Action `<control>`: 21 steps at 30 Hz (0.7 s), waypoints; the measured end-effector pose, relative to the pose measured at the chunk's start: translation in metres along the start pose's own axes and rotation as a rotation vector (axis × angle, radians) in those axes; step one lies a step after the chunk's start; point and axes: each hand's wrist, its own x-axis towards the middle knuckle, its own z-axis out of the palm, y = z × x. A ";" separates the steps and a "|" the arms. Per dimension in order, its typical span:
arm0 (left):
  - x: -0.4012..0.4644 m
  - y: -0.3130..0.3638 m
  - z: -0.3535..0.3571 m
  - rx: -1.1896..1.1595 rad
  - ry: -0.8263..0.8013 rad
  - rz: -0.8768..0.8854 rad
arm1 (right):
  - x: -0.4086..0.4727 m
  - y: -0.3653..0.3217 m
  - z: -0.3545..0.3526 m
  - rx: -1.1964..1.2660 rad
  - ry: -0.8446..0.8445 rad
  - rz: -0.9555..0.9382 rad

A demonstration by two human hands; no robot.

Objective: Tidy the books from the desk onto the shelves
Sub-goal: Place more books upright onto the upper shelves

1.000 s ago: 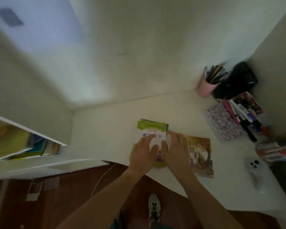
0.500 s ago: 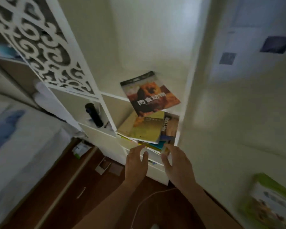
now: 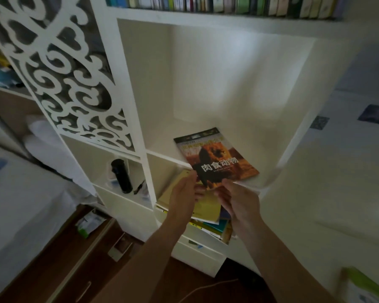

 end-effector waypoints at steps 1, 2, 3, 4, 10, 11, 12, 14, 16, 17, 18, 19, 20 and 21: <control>0.000 0.008 0.002 -0.016 -0.019 -0.015 | -0.005 -0.001 0.000 -0.008 -0.029 0.003; -0.001 0.014 0.004 -0.028 -0.028 -0.035 | -0.011 -0.001 -0.001 -0.038 -0.067 0.001; -0.001 0.015 0.002 -0.044 -0.031 -0.052 | -0.018 -0.002 -0.002 -0.080 -0.125 0.006; -0.003 0.016 -0.004 -0.076 -0.036 -0.064 | -0.025 -0.002 -0.005 -0.127 -0.191 0.007; -0.023 -0.014 -0.070 0.052 -0.248 -0.119 | -0.021 0.023 -0.057 -0.178 -0.119 -0.047; -0.027 -0.027 -0.079 0.093 -0.268 -0.145 | -0.019 0.033 -0.062 -0.263 -0.131 -0.023; -0.031 -0.043 -0.086 0.115 -0.281 -0.178 | -0.016 0.048 -0.065 -0.336 -0.157 0.016; -0.029 -0.076 -0.096 0.151 -0.241 -0.236 | -0.007 0.079 -0.071 -0.403 -0.174 0.112; -0.018 -0.101 -0.098 0.258 -0.183 -0.280 | 0.002 0.101 -0.073 -0.386 -0.128 0.179; -0.007 -0.111 -0.096 0.340 -0.174 -0.281 | 0.007 0.107 -0.072 -0.364 -0.107 0.187; 0.003 -0.117 -0.092 0.421 -0.156 -0.260 | 0.012 0.112 -0.072 -0.342 -0.079 0.184; 0.017 -0.120 -0.086 0.501 -0.116 -0.214 | 0.019 0.115 -0.072 -0.336 -0.046 0.171; 0.033 -0.121 -0.078 0.571 -0.063 -0.165 | 0.028 0.118 -0.072 -0.355 -0.016 0.141; 0.050 -0.123 -0.070 0.612 -0.019 -0.134 | 0.040 0.122 -0.072 -0.389 0.014 0.106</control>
